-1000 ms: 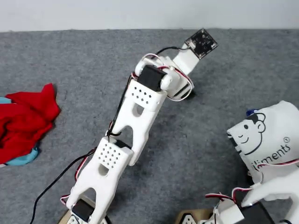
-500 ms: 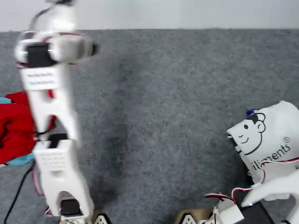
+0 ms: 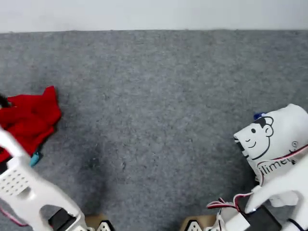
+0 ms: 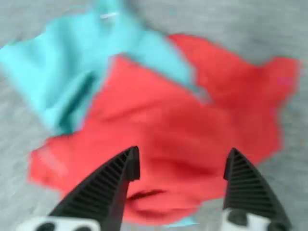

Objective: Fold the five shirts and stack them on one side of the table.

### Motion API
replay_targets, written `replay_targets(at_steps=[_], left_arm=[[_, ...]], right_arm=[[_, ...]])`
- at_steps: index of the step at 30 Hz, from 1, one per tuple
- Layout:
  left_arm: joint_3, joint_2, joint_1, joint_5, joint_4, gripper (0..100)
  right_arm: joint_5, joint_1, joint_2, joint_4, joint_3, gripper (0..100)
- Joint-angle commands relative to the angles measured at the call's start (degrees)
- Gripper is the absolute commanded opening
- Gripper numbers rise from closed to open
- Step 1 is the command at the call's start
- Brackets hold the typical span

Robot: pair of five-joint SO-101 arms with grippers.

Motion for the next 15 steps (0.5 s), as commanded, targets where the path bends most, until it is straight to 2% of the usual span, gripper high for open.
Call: replay_targets(at_steps=[1,6,10,15], left_arm=[[0.3,-2.7,-7.6,0.6,1.1,28],[8.0,-1.0,-10.4,0.5,1.1,28],[12.6,3.0,-9.1,0.5,-0.4,28],[12.6,9.8,-6.2,0.5,-2.5,28]], right_arm=[[0.3,-1.5,-0.5,0.7,-2.0,18.4],[0.2,-3.9,-0.5,0.7,-2.0,18.4],[-0.8,-5.2,-0.5,1.8,-2.0,18.4],[-0.7,-5.5,-0.5,1.8,-2.0,18.4]])
